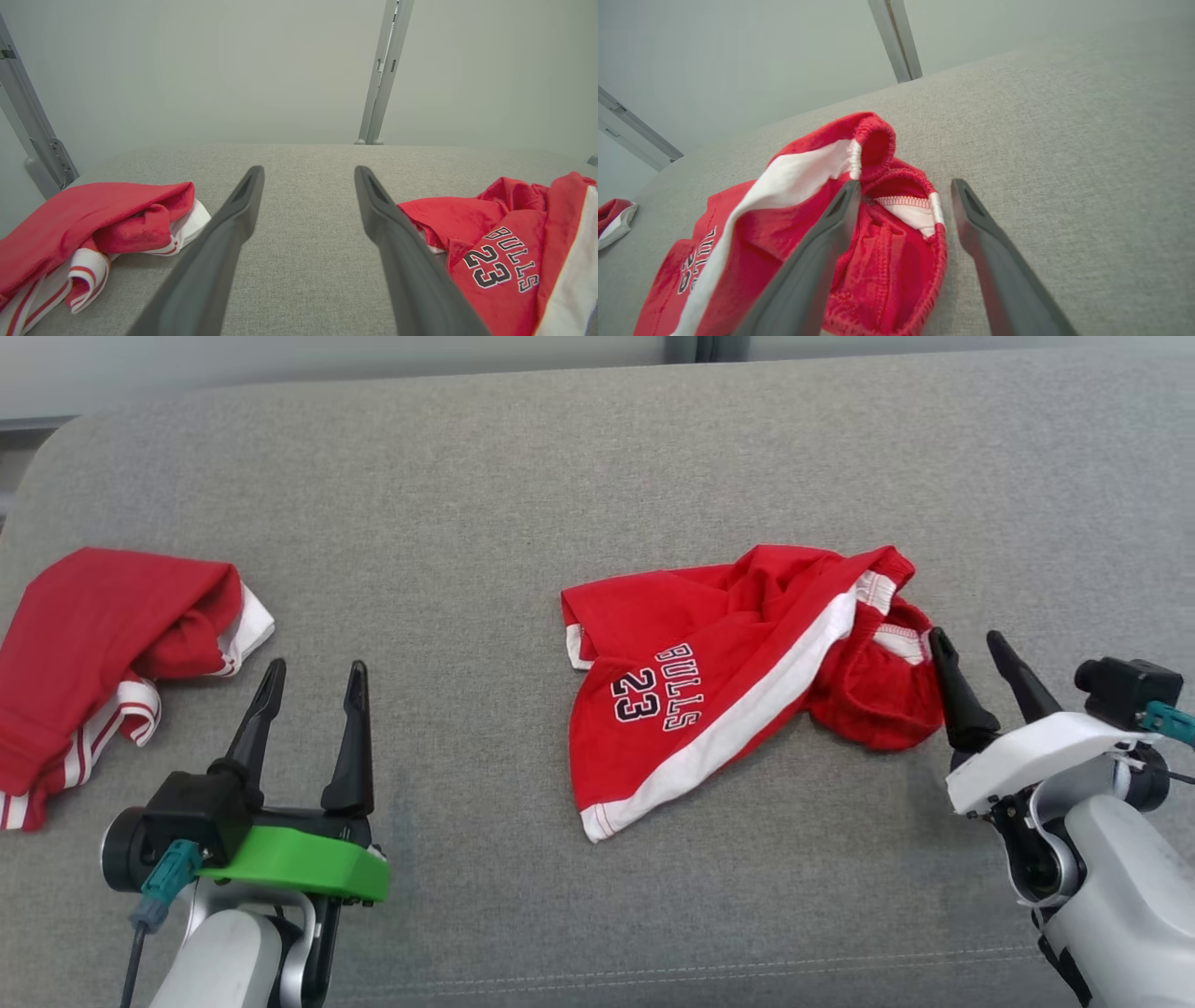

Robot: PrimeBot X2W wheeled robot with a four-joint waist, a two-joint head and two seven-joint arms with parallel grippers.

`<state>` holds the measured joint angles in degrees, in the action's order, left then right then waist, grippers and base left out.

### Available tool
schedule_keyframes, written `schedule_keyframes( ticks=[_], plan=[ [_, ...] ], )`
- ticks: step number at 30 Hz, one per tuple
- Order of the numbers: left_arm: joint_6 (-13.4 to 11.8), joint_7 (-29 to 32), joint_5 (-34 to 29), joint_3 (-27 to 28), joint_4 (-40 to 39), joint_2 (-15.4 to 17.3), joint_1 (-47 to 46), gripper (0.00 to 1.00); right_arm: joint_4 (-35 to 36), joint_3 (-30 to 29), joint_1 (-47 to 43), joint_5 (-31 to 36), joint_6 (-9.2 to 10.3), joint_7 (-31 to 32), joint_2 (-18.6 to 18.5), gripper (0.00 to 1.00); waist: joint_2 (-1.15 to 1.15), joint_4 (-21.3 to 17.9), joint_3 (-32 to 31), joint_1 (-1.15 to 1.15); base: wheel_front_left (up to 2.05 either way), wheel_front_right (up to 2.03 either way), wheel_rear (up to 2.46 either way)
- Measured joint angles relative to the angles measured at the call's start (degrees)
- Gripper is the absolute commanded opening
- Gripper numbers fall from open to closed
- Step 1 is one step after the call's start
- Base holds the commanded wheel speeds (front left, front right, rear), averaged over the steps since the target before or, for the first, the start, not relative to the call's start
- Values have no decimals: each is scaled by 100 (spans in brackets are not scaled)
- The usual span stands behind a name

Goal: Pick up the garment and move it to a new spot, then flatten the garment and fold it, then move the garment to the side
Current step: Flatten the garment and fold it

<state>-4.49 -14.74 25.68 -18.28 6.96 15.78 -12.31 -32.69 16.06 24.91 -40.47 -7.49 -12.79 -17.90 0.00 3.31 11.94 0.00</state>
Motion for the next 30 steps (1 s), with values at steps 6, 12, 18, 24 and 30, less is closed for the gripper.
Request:
schedule_keyframes(
  ticks=[6,12,18,24,30],
  plan=[
    [-129,7,76,136,-126,88,207,100,838,-709,-424,564,0,-170,141,100,0,-190,-231,0,0,0,0],
    [-226,5,100,182,-279,133,405,100,1737,-1192,-874,1621,0,-176,480,100,0,-289,-502,0,0,0,0],
    [-344,5,-8,152,-381,204,642,100,2503,-1492,-1463,2533,0,166,901,100,0,-279,-732,0,0,0,0],
    [-533,77,-98,118,-508,278,914,100,3014,-1540,-2103,2939,-1,548,1204,100,0,-261,-916,0,0,0,0],
    [-646,152,-121,109,-571,326,1098,100,3331,-1496,-2545,3106,-1,825,1329,100,0,-259,-1063,0,0,0,0]
  ],
)
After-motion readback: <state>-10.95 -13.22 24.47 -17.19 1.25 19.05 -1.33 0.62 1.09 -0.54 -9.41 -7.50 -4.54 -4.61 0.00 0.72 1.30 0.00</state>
